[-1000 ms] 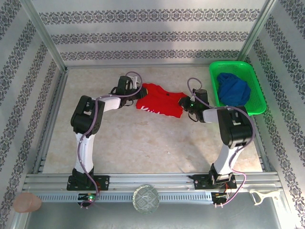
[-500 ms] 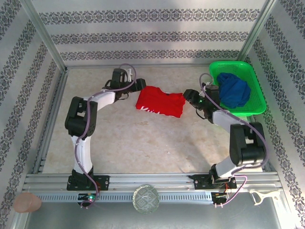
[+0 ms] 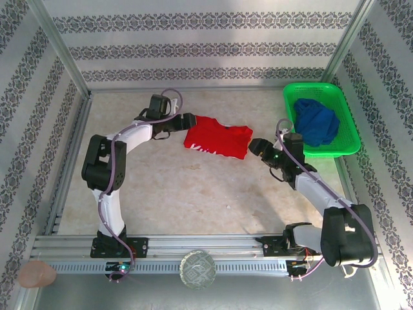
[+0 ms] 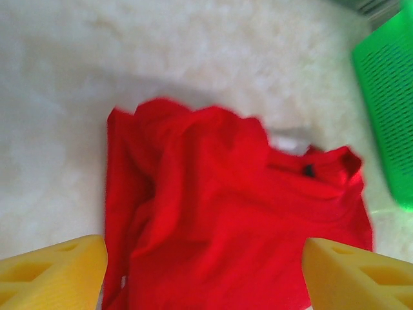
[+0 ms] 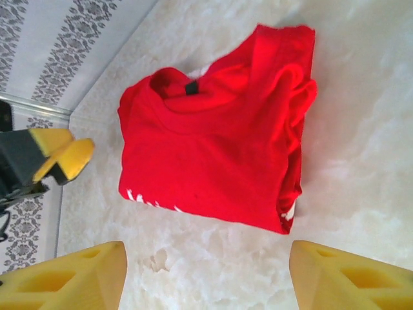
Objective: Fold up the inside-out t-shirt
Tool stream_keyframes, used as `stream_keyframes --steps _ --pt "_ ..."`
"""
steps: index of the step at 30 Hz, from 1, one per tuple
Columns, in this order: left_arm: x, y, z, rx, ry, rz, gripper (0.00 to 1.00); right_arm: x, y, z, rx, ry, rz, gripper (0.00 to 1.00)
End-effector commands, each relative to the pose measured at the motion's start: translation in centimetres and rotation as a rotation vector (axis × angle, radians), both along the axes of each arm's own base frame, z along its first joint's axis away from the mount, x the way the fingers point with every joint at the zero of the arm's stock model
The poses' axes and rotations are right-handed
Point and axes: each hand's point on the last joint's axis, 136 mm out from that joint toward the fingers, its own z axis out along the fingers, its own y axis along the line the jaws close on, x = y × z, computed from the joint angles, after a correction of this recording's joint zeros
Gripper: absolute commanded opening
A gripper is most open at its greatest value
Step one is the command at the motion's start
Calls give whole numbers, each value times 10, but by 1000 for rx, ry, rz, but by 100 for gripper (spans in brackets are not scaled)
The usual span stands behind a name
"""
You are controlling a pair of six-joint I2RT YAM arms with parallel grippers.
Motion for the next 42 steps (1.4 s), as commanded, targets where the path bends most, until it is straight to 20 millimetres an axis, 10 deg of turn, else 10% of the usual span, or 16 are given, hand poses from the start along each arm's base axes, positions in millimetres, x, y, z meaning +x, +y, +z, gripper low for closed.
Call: stream_keyframes --steps 1,17,25,42 --pt "-21 -11 -31 28 86 -74 79 4 13 -4 11 9 29 67" --pt "-32 -22 -81 24 185 -73 75 40 55 -20 83 38 89 49" --pt "-24 -12 -83 -12 190 -23 0 17 41 20 96 -36 71 49" --pt "-13 219 -55 354 283 157 0 -49 0 53 61 -86 3 53"
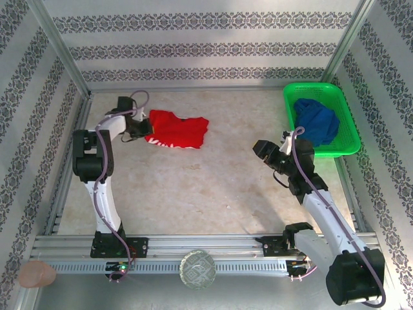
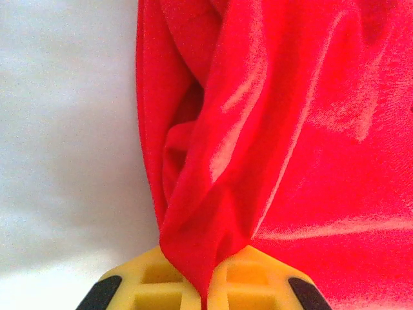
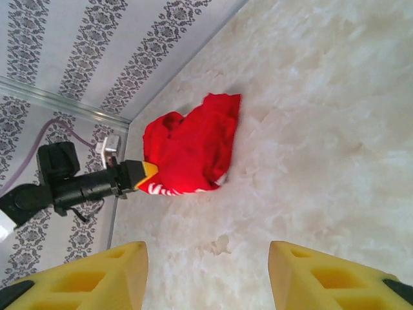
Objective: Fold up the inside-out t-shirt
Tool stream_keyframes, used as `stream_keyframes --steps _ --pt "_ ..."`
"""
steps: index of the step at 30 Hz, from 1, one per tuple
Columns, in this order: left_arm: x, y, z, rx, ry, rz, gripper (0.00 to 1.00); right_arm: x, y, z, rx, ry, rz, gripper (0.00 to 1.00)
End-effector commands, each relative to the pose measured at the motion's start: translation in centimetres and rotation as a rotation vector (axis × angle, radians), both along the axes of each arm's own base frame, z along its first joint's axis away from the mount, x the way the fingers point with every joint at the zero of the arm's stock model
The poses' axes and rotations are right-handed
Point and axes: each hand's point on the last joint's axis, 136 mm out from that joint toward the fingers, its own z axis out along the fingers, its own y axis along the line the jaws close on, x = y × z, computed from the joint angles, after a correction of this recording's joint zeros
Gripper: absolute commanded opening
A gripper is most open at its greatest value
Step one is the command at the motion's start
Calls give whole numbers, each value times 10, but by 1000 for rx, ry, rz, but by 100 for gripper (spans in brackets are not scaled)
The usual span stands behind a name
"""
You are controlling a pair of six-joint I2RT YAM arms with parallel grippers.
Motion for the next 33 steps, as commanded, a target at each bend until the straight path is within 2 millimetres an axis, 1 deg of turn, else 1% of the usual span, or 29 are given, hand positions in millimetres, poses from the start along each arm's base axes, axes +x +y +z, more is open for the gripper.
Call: stream_keyframes --steps 1,4,6,7,10,11,12,14,15,17,21,22,23,25,26,29,33 --pt "-12 48 0 148 77 -24 0 -11 -4 -14 -28 47 8 54" --pt "-5 87 -2 212 110 6 0 -15 -3 -16 -32 57 19 54" --pt "0 109 -3 259 128 21 0 -16 -3 -19 -38 63 20 54" --pt "2 119 -4 274 138 28 0 -17 -3 -19 -39 67 22 54" --pt "11 138 -2 294 147 54 1 -17 -3 -21 -45 74 28 55" --pt "13 141 0 294 148 59 8 -17 -3 -21 -46 74 30 56" --pt "15 143 3 299 151 64 20 -17 -3 -20 -49 73 32 59" --pt "17 147 14 317 143 77 49 -17 -3 -19 -54 72 32 65" --pt "19 151 23 327 127 91 63 -17 -3 -17 -54 67 32 68" --pt "21 154 42 328 87 115 99 -17 -5 -15 -62 66 27 74" --pt "18 160 81 330 13 173 100 -17 -6 -12 -82 61 28 82" --pt "16 162 92 330 -6 192 100 -17 -9 -13 -98 64 22 86" --pt "15 163 101 329 -25 209 100 -16 -11 -13 -115 63 14 92" --pt "12 162 129 321 -100 252 100 -14 -18 -12 -160 64 -3 98" --pt "10 160 143 311 -144 269 100 -13 -23 -11 -185 61 -19 98" --pt "1 148 189 260 -303 317 100 -9 -38 -8 -257 58 -72 98" --pt "-22 121 234 197 -472 312 100 -2 -59 -2 -351 54 -155 99"
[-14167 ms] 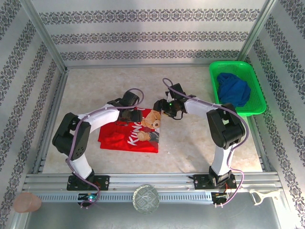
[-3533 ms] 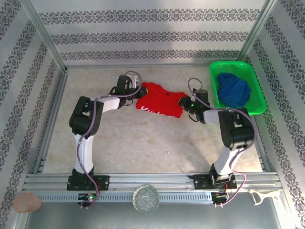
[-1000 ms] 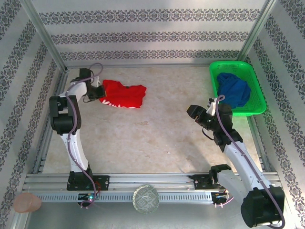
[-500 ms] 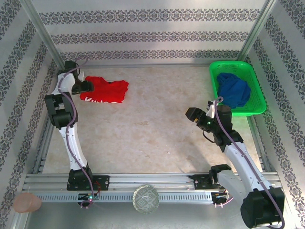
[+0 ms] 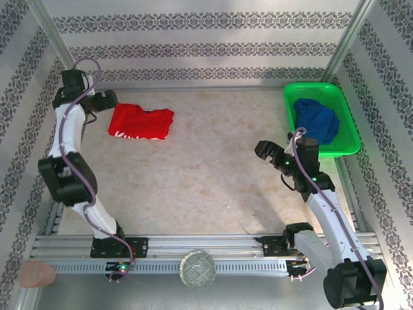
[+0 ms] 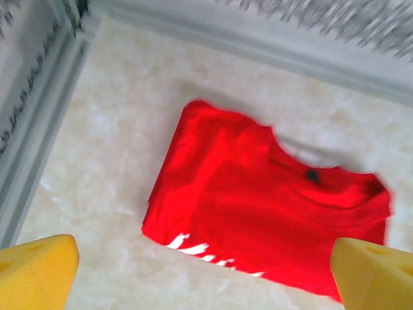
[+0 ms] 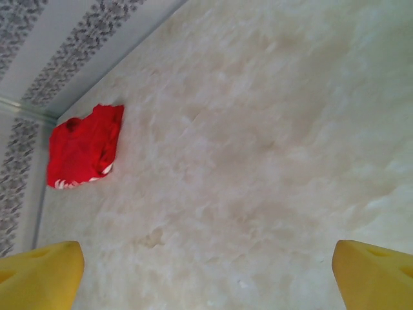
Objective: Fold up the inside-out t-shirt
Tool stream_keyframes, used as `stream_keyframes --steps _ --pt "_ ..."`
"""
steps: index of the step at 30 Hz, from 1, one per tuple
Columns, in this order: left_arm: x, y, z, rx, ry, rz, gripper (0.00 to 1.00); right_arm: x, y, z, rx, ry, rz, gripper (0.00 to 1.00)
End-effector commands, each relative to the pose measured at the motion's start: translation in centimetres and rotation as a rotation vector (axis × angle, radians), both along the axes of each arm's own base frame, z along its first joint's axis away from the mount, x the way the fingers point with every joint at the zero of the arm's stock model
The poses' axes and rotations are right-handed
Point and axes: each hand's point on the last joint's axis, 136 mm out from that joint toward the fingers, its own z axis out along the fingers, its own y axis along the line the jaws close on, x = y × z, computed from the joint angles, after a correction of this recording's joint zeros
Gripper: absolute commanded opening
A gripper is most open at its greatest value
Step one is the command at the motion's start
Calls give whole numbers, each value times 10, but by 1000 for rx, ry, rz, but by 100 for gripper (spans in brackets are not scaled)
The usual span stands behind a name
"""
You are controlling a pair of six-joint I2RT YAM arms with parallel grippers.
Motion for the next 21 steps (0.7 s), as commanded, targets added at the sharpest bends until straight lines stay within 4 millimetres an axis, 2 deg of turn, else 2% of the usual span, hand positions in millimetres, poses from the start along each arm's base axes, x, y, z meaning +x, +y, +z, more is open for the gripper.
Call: stream_keyframes --steps 1,4,6,8,11,13,17,21 --pt "-8 -24 43 -39 -197 -25 100 7 -28 5 -143 -13 -97 99" --pt "-36 -56 63 0 -308 -74 100 15 -52 3 -247 -12 -193 98" --pt "-56 -81 69 15 -370 -111 100 21 -66 -1 -315 -21 -246 98" --pt "-79 -106 66 49 -418 -147 100 27 -78 -4 -394 -52 -283 98" --pt "-108 -135 47 106 -452 -208 100 33 -93 -9 -497 -115 -326 99" --pt "-124 -138 28 127 -463 -201 100 36 -102 -10 -564 -148 -348 99" --pt "-141 -121 -14 200 -512 -127 100 42 -110 -18 -688 -178 -320 98" --pt "-135 -107 -49 303 -505 -86 100 50 -119 -38 -745 -164 -332 98"
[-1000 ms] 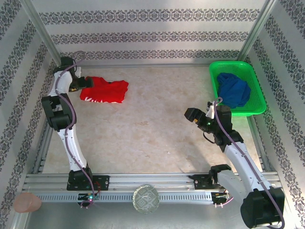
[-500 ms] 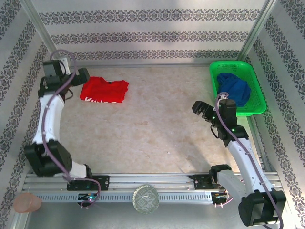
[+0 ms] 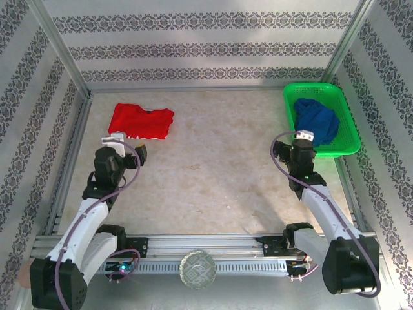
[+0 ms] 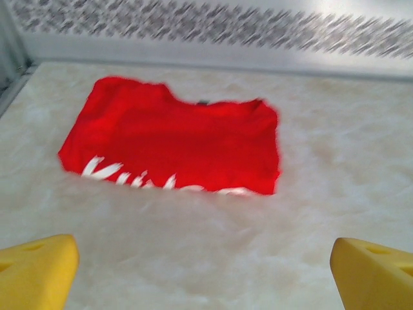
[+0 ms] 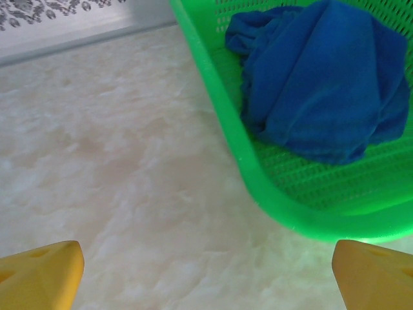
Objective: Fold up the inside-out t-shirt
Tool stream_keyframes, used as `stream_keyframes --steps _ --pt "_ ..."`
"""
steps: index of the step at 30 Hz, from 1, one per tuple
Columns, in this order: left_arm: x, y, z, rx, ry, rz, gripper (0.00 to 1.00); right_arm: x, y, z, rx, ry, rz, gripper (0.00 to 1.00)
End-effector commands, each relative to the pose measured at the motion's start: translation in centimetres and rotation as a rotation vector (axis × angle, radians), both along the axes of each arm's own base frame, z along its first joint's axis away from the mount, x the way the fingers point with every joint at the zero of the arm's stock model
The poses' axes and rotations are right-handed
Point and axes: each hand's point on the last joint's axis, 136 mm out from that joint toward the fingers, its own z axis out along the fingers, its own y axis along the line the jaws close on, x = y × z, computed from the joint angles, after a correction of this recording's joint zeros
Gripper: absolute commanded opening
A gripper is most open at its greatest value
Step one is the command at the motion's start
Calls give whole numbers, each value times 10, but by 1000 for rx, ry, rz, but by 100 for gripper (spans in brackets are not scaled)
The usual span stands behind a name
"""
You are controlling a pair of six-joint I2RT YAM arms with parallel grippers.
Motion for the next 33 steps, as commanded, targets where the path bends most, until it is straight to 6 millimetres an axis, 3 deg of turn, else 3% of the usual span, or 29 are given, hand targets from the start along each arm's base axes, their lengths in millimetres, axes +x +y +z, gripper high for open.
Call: stream_keyframes --steps 1,6,11,13,16,18,20,33 --pt "21 16 14 112 -144 69 99 14 -17 -3 -123 -45 -30 98" --pt "43 18 -36 122 -130 88 99 34 -13 -30 -145 -56 23 98" --pt "54 24 -63 136 -183 106 99 57 8 -24 -95 -170 166 98" --pt "58 25 -75 125 -177 105 99 59 13 -31 -55 -202 213 98" --pt "62 27 -79 107 -121 94 99 57 18 -43 -53 -289 236 98" --pt "69 20 -81 95 -122 41 99 55 25 -52 -46 -193 285 99" --pt "74 12 -85 93 -75 -14 99 68 31 -42 -49 -239 316 98" --pt "82 17 -88 62 -38 -16 99 67 29 -44 -105 -212 272 98"
